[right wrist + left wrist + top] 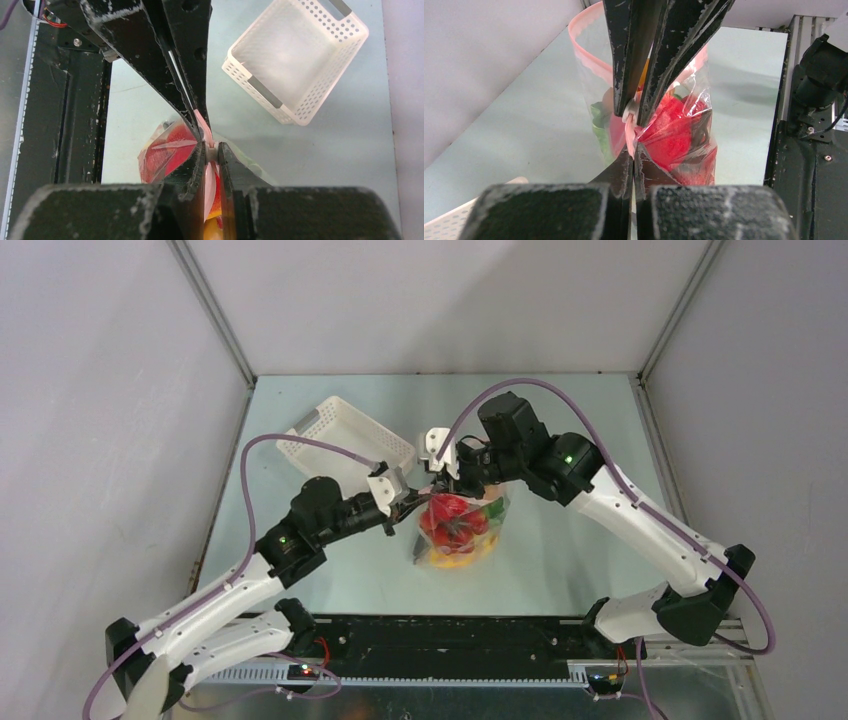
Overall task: Place the food in the zip-top bag and seal the zipper
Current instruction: Zip the zipper food storage bag.
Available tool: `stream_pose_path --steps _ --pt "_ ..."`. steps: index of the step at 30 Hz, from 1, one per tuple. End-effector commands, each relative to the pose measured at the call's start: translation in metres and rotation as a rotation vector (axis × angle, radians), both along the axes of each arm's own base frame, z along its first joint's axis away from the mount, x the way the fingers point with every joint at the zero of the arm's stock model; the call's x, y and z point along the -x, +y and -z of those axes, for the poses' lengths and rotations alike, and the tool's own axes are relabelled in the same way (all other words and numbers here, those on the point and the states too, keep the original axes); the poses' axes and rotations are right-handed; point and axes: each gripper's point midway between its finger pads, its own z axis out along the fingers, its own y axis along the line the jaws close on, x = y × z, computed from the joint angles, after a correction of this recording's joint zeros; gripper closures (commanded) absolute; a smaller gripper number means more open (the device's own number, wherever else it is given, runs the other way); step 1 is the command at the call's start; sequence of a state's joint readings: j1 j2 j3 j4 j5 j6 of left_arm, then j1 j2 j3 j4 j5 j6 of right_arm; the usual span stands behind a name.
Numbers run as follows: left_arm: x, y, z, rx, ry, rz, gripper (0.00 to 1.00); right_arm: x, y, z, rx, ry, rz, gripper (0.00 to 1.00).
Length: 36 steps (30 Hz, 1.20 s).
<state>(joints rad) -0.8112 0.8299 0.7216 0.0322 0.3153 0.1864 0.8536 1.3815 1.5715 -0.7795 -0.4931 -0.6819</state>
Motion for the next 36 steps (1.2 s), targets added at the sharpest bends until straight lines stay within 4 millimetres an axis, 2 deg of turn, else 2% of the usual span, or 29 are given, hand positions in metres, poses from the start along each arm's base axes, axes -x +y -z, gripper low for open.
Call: stream_pose_path --steps 1,18,26,31,32,33,34,35,36 --pt "0.003 0.003 -0.045 0.13 -0.105 -0.01 1.0 -0.021 -0.02 0.0 0.082 -0.055 0.114 0.86" --pt "-0.009 0.012 -0.034 0.119 -0.105 -0.091 1.0 -0.045 -0.045 -0.004 0.196 -0.142 0.243 0.87" --pt "-0.011 0.017 -0.039 0.153 -0.122 -0.122 1.0 -0.052 -0.058 -0.007 0.233 -0.17 0.283 0.87" --pt "-0.007 0.011 -0.038 0.138 -0.129 -0.08 1.0 -0.044 -0.05 -0.013 0.194 -0.146 0.225 0.9" --pt "-0.007 0.01 -0.038 0.135 -0.126 -0.073 0.97 -0.041 -0.046 -0.013 0.183 -0.137 0.205 0.92" --pt "-0.005 0.006 -0.038 0.128 -0.124 -0.05 0.89 -0.036 -0.039 -0.015 0.154 -0.123 0.165 0.93" --pt "-0.004 0.004 -0.037 0.118 -0.124 -0.038 0.64 -0.03 -0.033 -0.016 0.134 -0.111 0.13 0.94" --pt "-0.001 0.001 -0.038 0.116 -0.123 -0.012 0.53 -0.029 -0.029 -0.019 0.117 -0.116 0.12 0.95" --pt "0.0 -0.001 -0.038 0.114 -0.121 0.001 0.37 -0.027 -0.025 -0.02 0.104 -0.118 0.106 0.97"
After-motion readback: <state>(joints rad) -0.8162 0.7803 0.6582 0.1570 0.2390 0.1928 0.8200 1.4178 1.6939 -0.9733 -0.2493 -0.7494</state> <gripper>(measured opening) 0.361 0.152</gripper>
